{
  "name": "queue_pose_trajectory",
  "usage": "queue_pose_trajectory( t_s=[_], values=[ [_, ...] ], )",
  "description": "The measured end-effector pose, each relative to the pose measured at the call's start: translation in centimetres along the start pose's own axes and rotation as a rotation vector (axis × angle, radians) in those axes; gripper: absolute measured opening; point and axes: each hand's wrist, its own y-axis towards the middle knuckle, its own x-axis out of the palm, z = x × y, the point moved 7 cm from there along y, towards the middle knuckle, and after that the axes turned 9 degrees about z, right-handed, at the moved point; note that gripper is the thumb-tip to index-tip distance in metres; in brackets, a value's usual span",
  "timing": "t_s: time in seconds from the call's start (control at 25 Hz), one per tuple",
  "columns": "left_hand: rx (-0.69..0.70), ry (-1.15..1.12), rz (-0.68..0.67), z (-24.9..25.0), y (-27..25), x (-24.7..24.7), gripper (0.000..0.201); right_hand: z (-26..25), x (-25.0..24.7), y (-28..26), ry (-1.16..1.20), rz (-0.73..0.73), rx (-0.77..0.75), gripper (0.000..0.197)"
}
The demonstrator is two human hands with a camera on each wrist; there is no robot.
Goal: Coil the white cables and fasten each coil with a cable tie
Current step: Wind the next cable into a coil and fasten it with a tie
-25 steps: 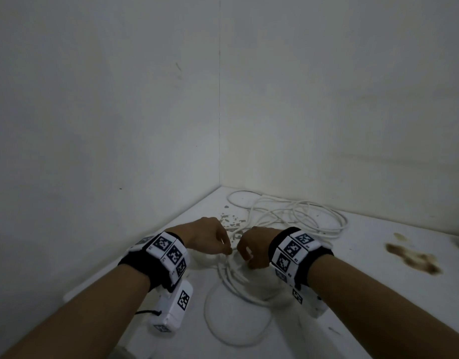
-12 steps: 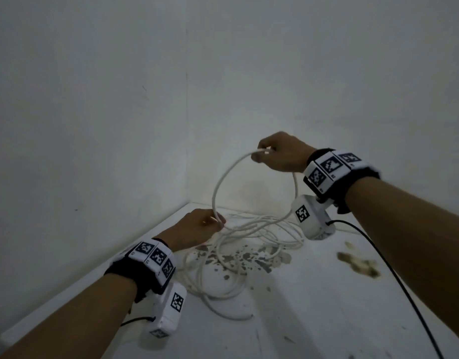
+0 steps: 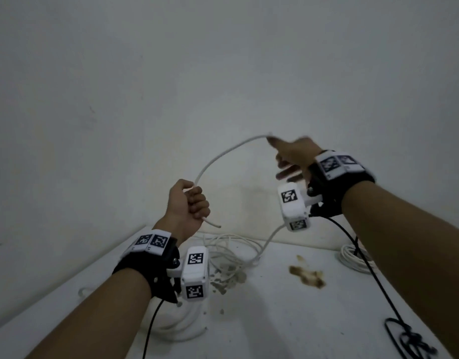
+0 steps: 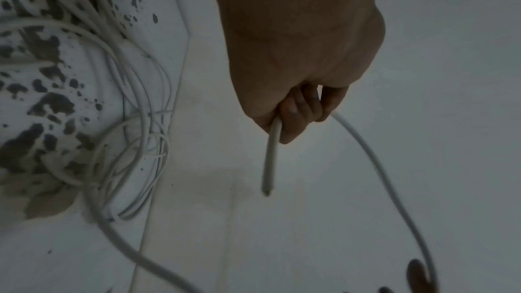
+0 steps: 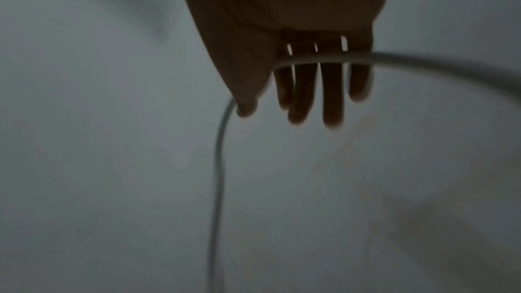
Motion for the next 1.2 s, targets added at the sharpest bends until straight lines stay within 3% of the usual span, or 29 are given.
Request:
queue_pose_trajectory(
  t_s=[0.04, 0.08, 0.28, 0.36, 0.44, 0.52, 0.6, 0.64, 0.76, 0.84, 0.96, 1.12, 1.2],
  values=[
    [-0.006, -0.005, -0.021, -0.1, 0.2, 0.2, 0.023, 1.9, 0.0, -0.1, 0.0, -0.093, 0.118, 0.06],
    [-0.006, -0.009, -0.032, -0.3, 0.4, 0.5, 0.017, 3.0, -0.6, 0.4, -0.025, -0.084, 0.139, 0.054],
    [-0.007, -0.055, -0.007, -1.5, 1.3, 0.9, 0.028, 2.7, -4.9, 1.4, 0.158, 0.233, -0.02, 0.023],
    [-0.039, -0.062, -0.033, -2.2, 1.2, 1.7, 0.031, 1.6, -6.6, 0.9, 0.181, 0.402, -0.102, 0.024],
    [-0.037, -0.091, -0.064, -2.5, 1.2, 2.6, 0.03, 0.2, -7.3, 0.7, 0.101, 0.485, -0.163, 0.042],
    [-0.023, -0.139, -0.053, -2.5, 1.6, 2.9, 0.028, -0.3, -6.4, 1.4, -0.126, 0.281, -0.103, 0.06],
    [-0.017, -0.157, -0.029, -2.4, 2.2, 2.2, 0.028, 0.5, -5.1, 1.7, -0.316, 0.007, -0.04, 0.054],
    [-0.018, -0.155, -0.02, -2.5, 2.4, 1.8, 0.026, 0.7, -5.0, 1.8, -0.289, -0.018, -0.067, 0.045],
    [-0.019, -0.182, -0.041, -3.1, 2.6, 1.4, 0.011, 1.6, -6.6, 1.7, 0.038, 0.243, -0.185, 0.016],
    [-0.004, -0.209, -0.062, -2.9, 2.8, 1.6, 0.01, 3.0, -7.9, 1.5, 0.174, 0.356, -0.123, 0.029],
    [0.024, -0.247, -0.06, -2.2, 3.3, 1.6, 0.011, 4.6, -8.5, 2.2, 0.09, 0.262, 0.032, 0.049],
    [0.036, -0.238, -0.054, -2.5, 3.7, 1.4, 0.012, 3.6, -8.8, 2.0, 0.289, 0.372, -0.037, 0.012],
    [0.052, -0.278, -0.042, -2.8, 3.7, 1.3, 0.013, 2.5, -7.6, 0.5, 0.321, 0.289, -0.113, 0.007]
  ],
)
